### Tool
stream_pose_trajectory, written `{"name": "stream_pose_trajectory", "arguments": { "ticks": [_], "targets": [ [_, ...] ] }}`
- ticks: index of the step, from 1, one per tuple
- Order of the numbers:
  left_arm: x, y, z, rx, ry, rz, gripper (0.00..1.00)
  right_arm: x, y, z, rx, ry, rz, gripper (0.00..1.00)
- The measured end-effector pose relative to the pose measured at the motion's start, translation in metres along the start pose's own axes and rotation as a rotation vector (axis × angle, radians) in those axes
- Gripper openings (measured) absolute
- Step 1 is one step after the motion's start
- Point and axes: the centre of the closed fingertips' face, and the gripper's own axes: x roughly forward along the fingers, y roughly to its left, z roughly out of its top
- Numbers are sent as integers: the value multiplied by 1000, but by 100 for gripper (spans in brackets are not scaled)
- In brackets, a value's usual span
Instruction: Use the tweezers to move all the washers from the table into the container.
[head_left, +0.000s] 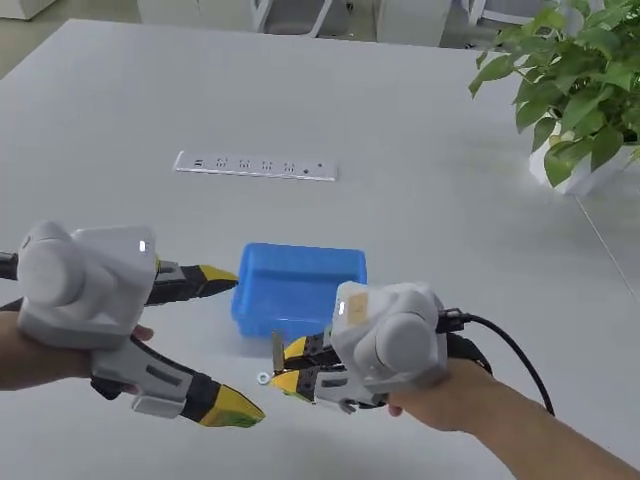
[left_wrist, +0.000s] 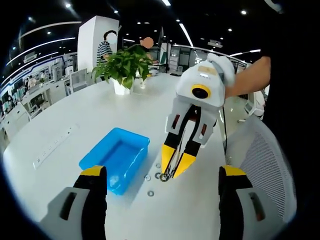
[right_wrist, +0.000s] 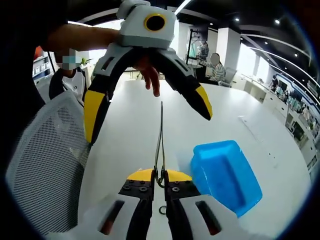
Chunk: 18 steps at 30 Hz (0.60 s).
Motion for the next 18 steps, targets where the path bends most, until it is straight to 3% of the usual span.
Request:
{"name": "stream_pose_trajectory", "arguments": {
  "ticks": [11, 18],
  "targets": [
    [-4, 10, 0, 4, -11, 33, 99, -13, -29, 19, -16, -25, -37, 8],
    [-4, 13, 0, 10, -11, 37, 99, -18, -55, 25, -27, -44, -69, 8]
  ]
}}
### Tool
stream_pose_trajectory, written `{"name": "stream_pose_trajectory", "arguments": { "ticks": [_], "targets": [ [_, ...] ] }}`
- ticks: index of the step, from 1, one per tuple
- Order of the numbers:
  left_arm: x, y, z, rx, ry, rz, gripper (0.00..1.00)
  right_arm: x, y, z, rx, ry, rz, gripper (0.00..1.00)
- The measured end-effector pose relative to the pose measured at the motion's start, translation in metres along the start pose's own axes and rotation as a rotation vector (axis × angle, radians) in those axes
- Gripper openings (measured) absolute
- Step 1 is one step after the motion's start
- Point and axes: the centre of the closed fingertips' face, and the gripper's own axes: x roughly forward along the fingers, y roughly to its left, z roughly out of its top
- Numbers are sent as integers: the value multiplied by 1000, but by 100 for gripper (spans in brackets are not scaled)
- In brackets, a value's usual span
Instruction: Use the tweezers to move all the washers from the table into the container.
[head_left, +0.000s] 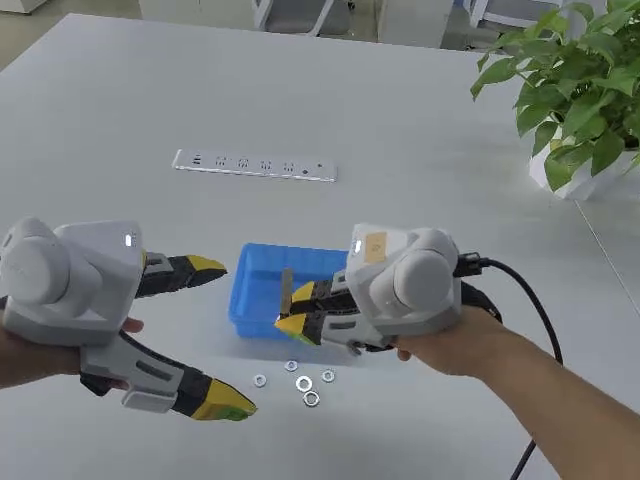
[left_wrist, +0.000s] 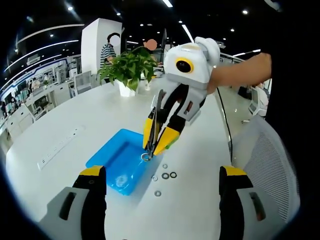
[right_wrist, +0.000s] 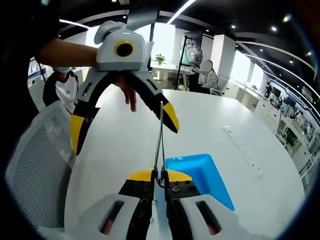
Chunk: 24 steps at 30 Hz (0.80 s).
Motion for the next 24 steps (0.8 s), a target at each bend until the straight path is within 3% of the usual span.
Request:
{"name": "stream_pose_trajectory", "arguments": {
  "ticks": [12, 24],
  "targets": [
    [0, 8, 0, -3, -11, 9, 99, 4, -40, -11, -6, -4, -42, 8],
    [3, 18, 2, -10, -24, 14, 99, 21, -56, -33, -11, 26, -27, 8]
  ]
}}
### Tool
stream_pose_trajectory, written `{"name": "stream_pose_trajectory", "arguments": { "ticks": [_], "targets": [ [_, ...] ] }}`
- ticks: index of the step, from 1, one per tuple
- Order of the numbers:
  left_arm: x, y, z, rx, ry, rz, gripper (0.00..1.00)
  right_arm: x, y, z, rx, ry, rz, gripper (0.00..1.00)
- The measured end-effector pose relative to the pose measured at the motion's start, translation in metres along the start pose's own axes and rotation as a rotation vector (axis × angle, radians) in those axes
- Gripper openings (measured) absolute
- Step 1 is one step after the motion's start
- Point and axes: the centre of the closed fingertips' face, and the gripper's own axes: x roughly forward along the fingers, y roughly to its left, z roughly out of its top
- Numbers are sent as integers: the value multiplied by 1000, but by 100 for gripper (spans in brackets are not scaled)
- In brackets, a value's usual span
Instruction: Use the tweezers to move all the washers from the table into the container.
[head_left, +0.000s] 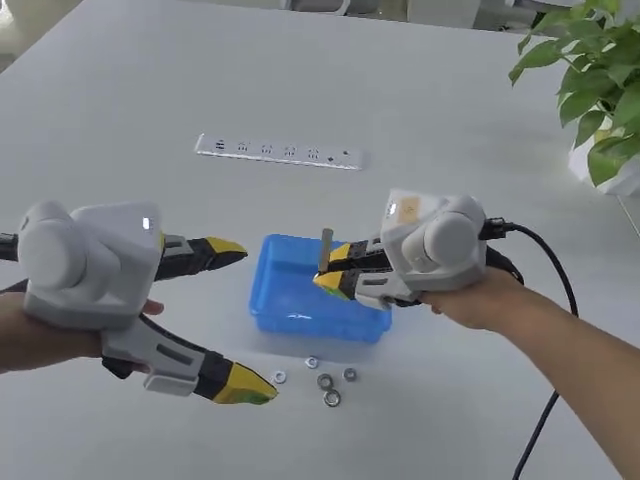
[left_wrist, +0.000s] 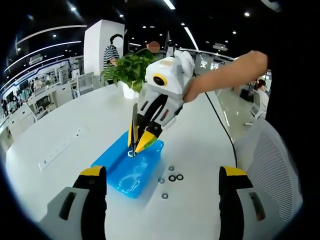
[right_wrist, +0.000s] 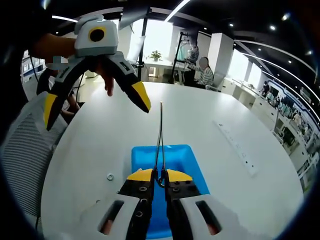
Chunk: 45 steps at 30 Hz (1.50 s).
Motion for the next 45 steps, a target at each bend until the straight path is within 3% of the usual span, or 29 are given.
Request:
{"name": "stream_pose_trajectory", "arguments": {
  "ticks": [17, 25, 36, 45],
  "targets": [
    [7, 16, 3, -18, -23, -10, 96, 22, -7, -37, 42, 43, 42, 9],
    [16, 27, 1, 28, -4, -12, 79, 27, -4, -45, 68, 40, 55, 9],
    [36, 37, 14, 71, -20, -59, 61, 29, 3, -53, 76, 50, 66, 9],
    [56, 50, 21, 121, -3, -87, 39, 30, 3, -52, 67, 41, 77, 9]
  ]
}}
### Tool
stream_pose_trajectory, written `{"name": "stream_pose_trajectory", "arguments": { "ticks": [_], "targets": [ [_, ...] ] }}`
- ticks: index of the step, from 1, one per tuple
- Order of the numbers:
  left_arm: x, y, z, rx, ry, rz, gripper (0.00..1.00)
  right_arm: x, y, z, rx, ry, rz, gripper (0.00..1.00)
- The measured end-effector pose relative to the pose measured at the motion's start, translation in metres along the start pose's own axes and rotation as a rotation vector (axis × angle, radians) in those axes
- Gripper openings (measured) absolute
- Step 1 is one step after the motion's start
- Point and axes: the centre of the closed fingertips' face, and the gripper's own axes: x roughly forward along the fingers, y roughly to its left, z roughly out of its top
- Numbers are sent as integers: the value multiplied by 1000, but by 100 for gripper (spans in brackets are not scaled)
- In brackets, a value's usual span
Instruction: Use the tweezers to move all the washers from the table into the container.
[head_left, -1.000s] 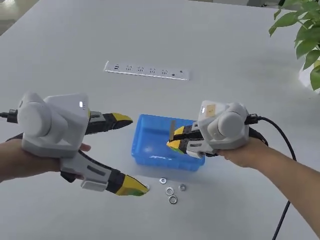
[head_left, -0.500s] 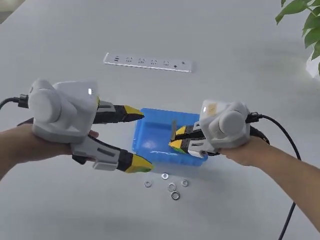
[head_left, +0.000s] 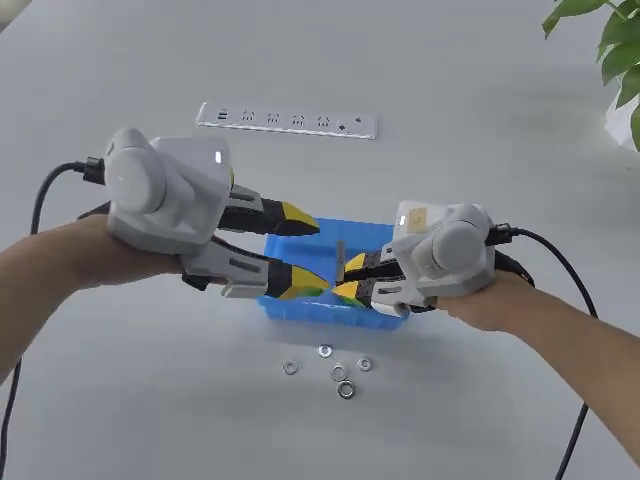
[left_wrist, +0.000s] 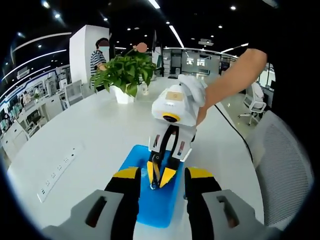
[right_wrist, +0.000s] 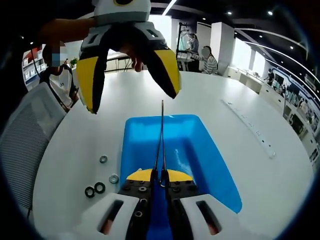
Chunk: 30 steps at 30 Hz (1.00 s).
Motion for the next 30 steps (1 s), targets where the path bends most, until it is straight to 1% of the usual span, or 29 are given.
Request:
{"name": "stream_pose_trajectory", "arguments": {
  "ticks": [4, 8, 10, 16, 21, 22, 30],
  "targets": [
    [9, 6, -2, 26, 25, -14, 29, 1, 0, 0, -6, -3, 4, 9],
    [16, 12, -5, 47, 44, -35, 23, 1, 0, -1, -15, -2, 11, 9],
    [18, 12, -6, 58, 54, -53, 20, 1, 0, 0, -20, 0, 14, 9],
    [22, 11, -7, 70, 63, -84, 12, 2, 1, 0, -27, -3, 20, 9],
    [25, 9, -6, 77, 64, -101, 8, 2, 1, 0, -37, -5, 28, 9],
    [25, 7, -6, 78, 63, -109, 7, 2, 1, 0, -36, -4, 29, 9],
    [26, 6, -5, 93, 63, -116, 6, 2, 1, -1, -44, 8, 32, 11]
  ]
}}
